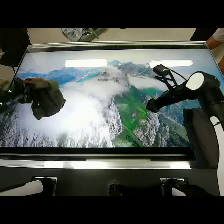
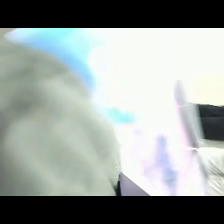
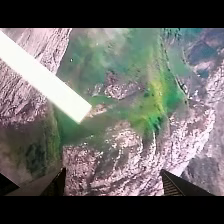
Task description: Fold the shirts.
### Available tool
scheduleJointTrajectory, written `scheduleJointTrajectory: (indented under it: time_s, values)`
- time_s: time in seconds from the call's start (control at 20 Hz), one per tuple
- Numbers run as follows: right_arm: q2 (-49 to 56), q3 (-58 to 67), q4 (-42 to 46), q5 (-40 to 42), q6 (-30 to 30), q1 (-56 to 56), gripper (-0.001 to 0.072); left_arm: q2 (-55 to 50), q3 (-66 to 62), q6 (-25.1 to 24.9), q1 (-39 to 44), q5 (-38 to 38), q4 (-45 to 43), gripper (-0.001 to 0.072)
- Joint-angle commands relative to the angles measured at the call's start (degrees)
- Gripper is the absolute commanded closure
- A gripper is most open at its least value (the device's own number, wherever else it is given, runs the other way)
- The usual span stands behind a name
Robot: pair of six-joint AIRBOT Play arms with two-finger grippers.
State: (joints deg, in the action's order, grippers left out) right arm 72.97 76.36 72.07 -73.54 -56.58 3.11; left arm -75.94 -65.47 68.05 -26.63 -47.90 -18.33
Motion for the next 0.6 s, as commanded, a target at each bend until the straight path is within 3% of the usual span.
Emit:
scheduleJointTrajectory:
  time_s: [0.0, 0.25, 0.45, 0.55]
  values:
    - [-4.9, 0.1, 6.9, -0.7, 0.3, 0.0, 0.0029, 18.1, -2.2, -2.0, 3.8, -2.1, 0.4, 0.0683]
    - [-16.4, 0.1, 13.5, -1.3, 0.2, 0.0, 0.0029, 37.2, -2.2, 7.5, 18.6, 2.3, 0.4, 0.0683]
    - [-24.8, 0.1, 16.2, -1.4, 0.2, 0.0, 0.0032, 39.3, -2.1, 9.4, 31.0, 7.5, -2.8, 0.0683]
    - [-27.9, 0.1, 17.7, -1.8, -1.0, 0.0, 0.0044, 37.4, -0.7, 14.0, 35.5, 7.5, -9.5, 0.0683]
